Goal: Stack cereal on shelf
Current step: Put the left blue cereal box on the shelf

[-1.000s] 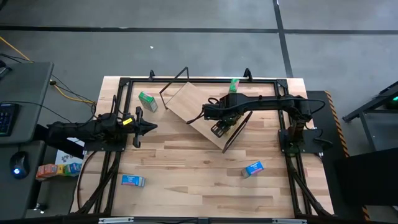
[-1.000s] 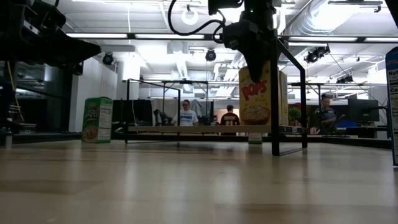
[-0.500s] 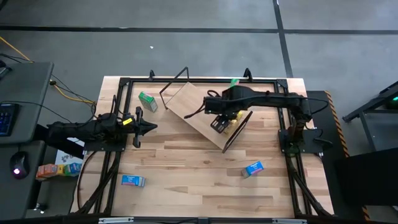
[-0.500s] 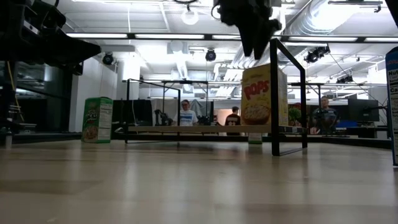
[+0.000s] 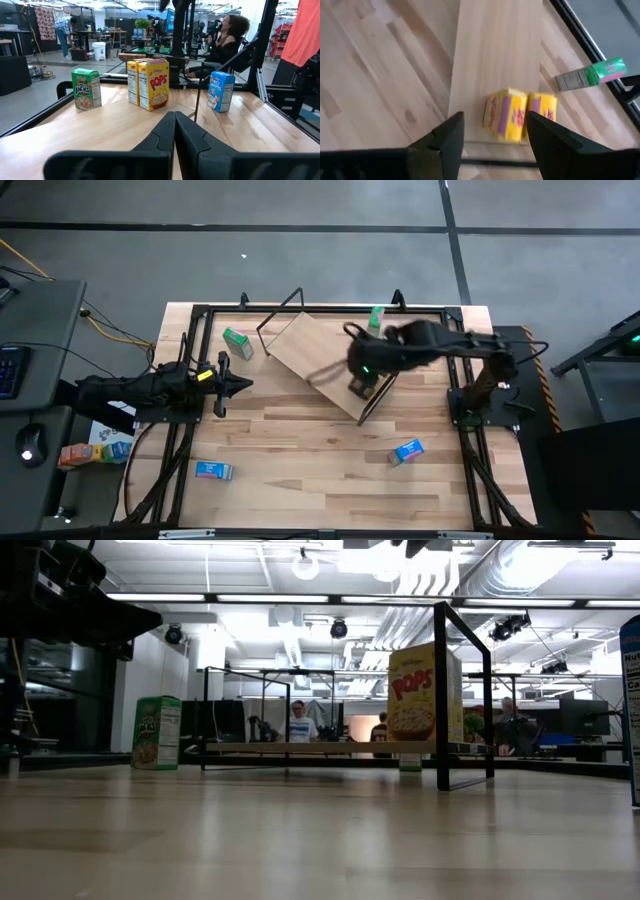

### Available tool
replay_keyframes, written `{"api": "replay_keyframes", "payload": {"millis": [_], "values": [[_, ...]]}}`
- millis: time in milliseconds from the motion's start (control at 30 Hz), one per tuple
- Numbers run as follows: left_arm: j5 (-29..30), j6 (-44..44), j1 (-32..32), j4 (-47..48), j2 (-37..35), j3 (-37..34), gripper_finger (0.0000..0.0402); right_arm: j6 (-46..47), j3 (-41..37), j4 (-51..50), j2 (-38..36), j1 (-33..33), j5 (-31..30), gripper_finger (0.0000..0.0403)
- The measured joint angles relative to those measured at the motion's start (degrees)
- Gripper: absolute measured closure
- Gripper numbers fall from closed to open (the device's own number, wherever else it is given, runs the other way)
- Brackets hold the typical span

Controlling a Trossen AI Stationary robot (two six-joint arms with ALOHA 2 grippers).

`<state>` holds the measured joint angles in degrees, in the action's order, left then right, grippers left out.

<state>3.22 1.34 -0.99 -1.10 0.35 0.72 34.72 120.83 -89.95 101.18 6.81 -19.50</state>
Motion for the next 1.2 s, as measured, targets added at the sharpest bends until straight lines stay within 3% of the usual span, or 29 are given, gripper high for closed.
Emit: {"api": "replay_keyframes", "payload": {"millis": [467,600,700,833,967,1100,1200], "values": [[0.00,0.00,0.01,0.00,0.00,0.00,0.0401,26.60,-25.65,2.88,-16.58,20.36,-4.38,0.0214],[0.00,0.00,0.00,0.02,0.01,-0.01,0.0401,33.96,-33.99,10.87,-22.45,24.95,-5.47,0.0214],[0.00,0.00,0.00,0.02,0.01,0.00,0.0401,36.31,-39.46,21.43,-26.60,28.09,-11.47,0.0214],[0.00,0.00,0.00,0.01,0.01,0.01,0.0401,33.97,-45.96,39.37,-30.54,30.57,-22.96,0.0214],[0.00,0.00,0.00,0.00,0.01,-0.01,0.0401,21.96,-50.25,56.66,-31.37,30.75,-31.39,0.0214],[0.00,0.00,0.00,0.00,0.01,0.01,0.0401,6.89,-51.84,65.16,-30.66,29.20,-32.02,0.0214],[0.00,0.00,0.00,0.00,0.01,0.01,0.0401,2.89,-51.92,65.79,-30.66,28.08,-29.84,0.0214]]}}
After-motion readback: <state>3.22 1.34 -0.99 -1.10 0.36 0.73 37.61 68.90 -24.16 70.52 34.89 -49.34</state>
